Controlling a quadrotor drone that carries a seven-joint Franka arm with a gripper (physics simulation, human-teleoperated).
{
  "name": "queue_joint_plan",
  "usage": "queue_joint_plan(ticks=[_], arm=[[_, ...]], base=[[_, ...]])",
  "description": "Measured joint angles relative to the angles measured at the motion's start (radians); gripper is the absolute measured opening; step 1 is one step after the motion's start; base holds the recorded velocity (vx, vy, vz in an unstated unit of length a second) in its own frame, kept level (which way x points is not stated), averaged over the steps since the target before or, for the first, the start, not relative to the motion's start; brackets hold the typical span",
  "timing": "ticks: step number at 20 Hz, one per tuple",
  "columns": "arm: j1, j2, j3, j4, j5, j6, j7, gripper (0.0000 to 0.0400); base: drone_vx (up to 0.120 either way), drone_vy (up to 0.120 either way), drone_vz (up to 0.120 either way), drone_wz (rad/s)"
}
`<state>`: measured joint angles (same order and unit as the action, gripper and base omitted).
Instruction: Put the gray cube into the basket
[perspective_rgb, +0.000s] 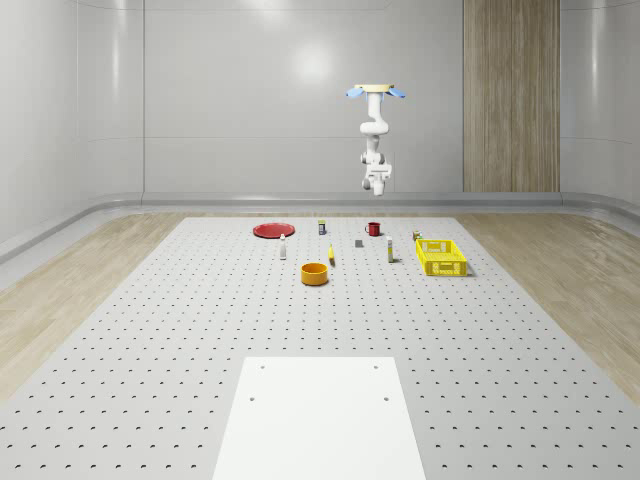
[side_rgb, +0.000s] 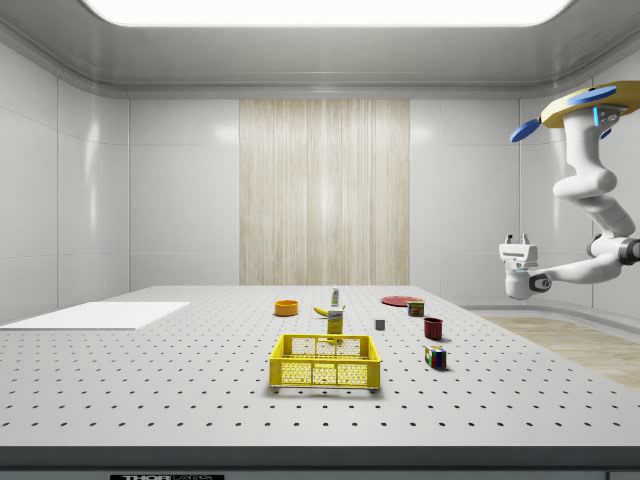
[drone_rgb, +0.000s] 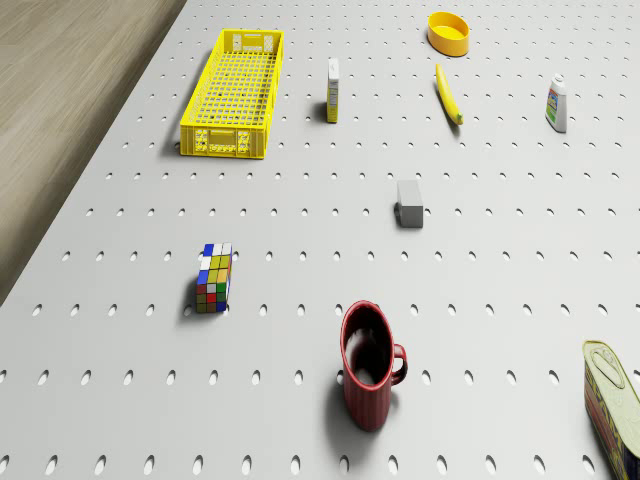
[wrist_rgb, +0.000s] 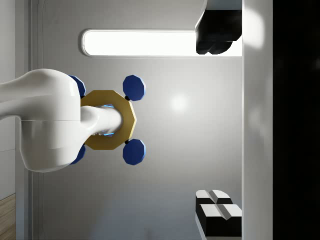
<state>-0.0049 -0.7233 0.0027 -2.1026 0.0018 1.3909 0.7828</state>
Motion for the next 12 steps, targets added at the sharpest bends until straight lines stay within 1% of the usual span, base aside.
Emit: queue_joint_plan(ticks=[3, 7, 12], arm=[[-0.001, 0.011, 0.0, 0.03, 0.0, -0.016, 0.0, 0.04], [-0.001, 0.019, 0.001, 0.051, 0.0, -0.026, -0.001, 0.04], [-0.002, 0.021, 0.001, 0.059, 0.001, -0.029, -0.001, 0.04]], base=[[0.0, -0.013, 0.0, 0.0], [0.0, -0.12, 0.0, 0.0], [0.0, -0.12, 0.0, 0.0]])
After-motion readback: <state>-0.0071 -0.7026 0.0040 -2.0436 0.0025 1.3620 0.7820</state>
